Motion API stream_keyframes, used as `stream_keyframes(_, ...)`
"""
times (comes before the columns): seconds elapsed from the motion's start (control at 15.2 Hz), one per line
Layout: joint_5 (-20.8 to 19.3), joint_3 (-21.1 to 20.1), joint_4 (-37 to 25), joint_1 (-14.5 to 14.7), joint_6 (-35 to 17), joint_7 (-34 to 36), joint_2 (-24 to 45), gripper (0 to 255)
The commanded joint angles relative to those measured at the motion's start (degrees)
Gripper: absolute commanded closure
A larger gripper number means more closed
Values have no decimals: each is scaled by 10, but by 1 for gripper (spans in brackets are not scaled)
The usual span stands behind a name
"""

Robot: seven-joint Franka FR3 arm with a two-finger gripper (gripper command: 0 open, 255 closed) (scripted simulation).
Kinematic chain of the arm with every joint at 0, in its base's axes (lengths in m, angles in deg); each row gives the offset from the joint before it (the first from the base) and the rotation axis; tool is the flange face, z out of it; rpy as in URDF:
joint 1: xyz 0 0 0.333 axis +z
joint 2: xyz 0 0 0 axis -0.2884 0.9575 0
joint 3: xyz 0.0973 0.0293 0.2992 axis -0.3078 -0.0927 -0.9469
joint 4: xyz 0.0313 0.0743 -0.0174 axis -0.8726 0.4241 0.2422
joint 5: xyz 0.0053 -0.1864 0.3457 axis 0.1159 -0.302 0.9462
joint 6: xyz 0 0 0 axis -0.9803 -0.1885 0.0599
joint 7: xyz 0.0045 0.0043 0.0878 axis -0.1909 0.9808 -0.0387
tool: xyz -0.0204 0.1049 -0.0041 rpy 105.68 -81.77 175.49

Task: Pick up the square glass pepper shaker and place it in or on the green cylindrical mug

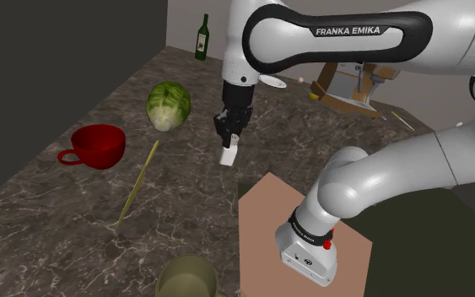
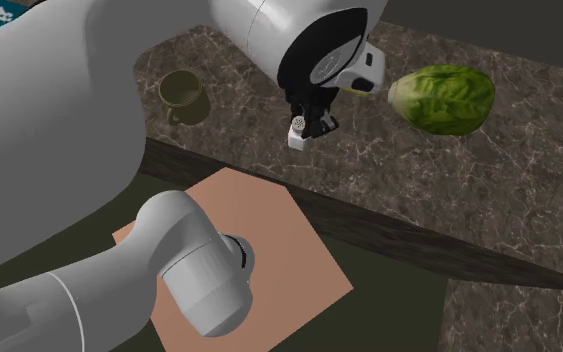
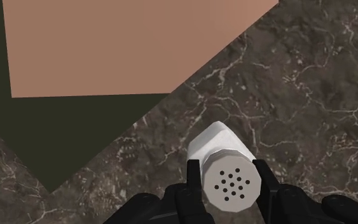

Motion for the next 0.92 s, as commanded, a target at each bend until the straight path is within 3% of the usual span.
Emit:
stream_keyframes(0.0, -1, 1, -14, 0, 16, 2, -2, 255)
stream_keyframes(0.66, -9, 10, -85, -3, 89, 6, -4, 255)
stream_keyframes(0.86, 19, -20, -84, 16, 102, 45, -23, 255)
